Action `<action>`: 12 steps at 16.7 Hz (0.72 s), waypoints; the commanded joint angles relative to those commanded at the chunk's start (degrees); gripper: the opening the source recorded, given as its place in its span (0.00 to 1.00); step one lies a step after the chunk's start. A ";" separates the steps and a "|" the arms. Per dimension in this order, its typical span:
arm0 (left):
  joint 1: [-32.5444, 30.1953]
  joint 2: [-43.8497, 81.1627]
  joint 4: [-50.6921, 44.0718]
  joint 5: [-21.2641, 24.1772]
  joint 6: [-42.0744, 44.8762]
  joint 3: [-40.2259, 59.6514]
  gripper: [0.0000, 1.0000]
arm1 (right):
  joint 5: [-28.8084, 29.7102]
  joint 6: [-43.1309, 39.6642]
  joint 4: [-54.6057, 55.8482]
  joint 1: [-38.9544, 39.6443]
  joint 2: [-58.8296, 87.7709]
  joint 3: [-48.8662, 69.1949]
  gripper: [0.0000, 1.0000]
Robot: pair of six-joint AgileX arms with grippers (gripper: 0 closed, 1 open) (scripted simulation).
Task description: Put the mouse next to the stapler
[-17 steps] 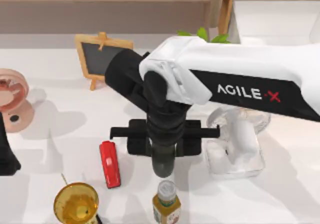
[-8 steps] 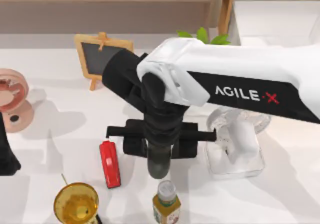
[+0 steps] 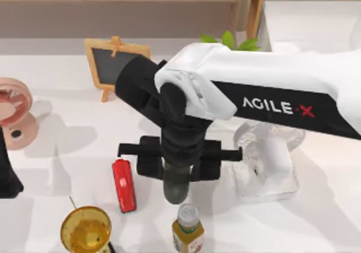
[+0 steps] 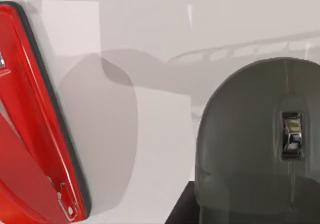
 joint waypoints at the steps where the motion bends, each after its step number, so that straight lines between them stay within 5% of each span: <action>1: 0.00 0.00 0.00 0.00 0.00 0.00 1.00 | 0.12 -0.31 0.16 -0.02 -0.04 -0.13 0.00; 12: 0.00 0.00 0.00 0.00 0.00 0.00 1.00 | 2.93 -2.47 1.60 -0.78 1.20 -1.71 0.00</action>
